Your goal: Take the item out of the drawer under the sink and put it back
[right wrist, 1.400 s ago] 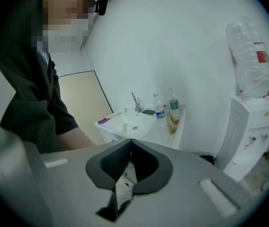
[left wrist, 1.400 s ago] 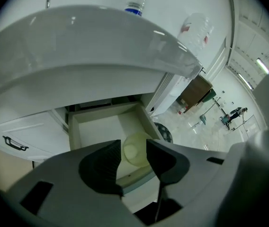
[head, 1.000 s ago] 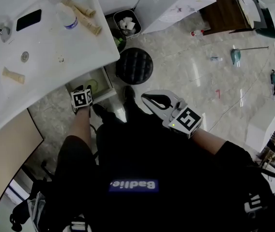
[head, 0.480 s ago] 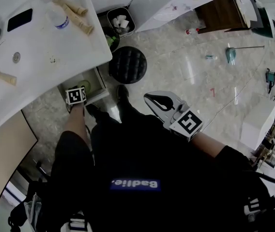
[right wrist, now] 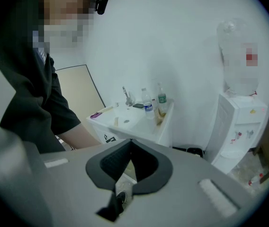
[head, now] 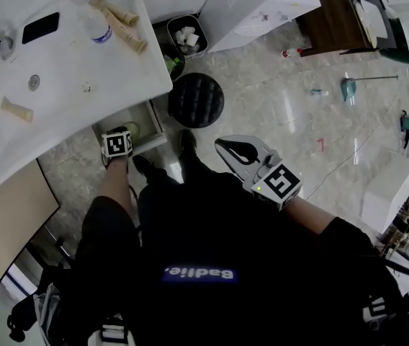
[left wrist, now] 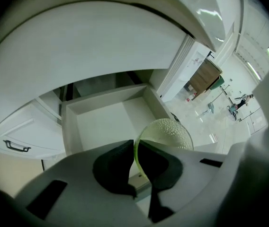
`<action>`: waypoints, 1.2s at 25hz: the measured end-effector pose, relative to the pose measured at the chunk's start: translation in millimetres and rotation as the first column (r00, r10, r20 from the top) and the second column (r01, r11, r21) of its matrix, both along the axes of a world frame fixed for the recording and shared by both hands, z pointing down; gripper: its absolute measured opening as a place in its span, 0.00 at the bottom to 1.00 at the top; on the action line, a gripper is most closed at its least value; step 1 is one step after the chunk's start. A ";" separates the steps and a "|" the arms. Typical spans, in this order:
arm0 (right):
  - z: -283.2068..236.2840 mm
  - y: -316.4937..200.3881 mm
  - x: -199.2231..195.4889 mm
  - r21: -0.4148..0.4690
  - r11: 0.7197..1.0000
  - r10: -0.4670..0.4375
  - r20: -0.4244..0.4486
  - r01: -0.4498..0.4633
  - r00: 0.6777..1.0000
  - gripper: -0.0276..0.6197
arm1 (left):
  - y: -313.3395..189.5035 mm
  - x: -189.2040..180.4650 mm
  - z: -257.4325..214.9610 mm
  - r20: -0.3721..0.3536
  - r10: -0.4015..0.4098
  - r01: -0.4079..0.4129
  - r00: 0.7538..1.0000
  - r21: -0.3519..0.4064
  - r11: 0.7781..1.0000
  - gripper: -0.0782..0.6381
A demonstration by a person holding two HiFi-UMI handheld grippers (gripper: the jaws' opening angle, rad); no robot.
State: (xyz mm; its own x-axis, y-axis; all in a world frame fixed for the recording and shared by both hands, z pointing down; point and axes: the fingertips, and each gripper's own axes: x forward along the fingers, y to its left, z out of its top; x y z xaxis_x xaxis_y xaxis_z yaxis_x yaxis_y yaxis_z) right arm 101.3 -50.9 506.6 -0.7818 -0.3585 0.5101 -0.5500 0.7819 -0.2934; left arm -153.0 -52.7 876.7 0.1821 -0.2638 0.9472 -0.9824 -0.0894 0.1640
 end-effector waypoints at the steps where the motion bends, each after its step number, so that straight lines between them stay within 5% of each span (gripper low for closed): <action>1: -2.2 -0.4 -3.0 0.005 1.000 -0.006 0.007 0.006 1.000 0.05 | 0.5 -0.8 -6.7 -0.002 0.002 -0.002 1.000 0.008 1.000 0.15; 10: -32.1 -8.2 -35.1 0.060 0.997 -0.054 0.105 0.048 0.993 0.05 | -1.0 -8.0 -90.2 -0.029 -0.012 0.016 0.999 0.123 0.992 0.14; 17: -50.5 -9.2 -55.4 0.103 0.992 -0.092 0.161 0.076 0.983 0.05 | 5.6 10.4 -171.1 -0.127 -0.013 0.048 0.992 0.278 0.959 0.14; 23: -61.9 -14.0 -66.5 0.107 0.992 -0.087 0.194 0.067 0.977 0.05 | 13.5 26.5 -252.9 -0.189 0.028 0.057 0.982 0.430 0.901 0.14; 30: -74.4 -17.3 -77.1 0.109 0.993 -0.070 0.226 0.047 0.972 0.05 | 24.6 38.0 -355.2 -0.236 0.068 0.091 0.969 0.603 0.792 0.14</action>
State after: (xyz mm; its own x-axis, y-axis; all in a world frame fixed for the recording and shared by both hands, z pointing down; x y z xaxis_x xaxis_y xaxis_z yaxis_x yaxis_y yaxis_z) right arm 24.2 -68.2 432.2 -0.8946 -0.3496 0.2783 -0.4300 0.8430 -0.3232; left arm -114.9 -28.1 521.5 0.3685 -0.7710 0.5194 -0.9231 -0.2372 0.3027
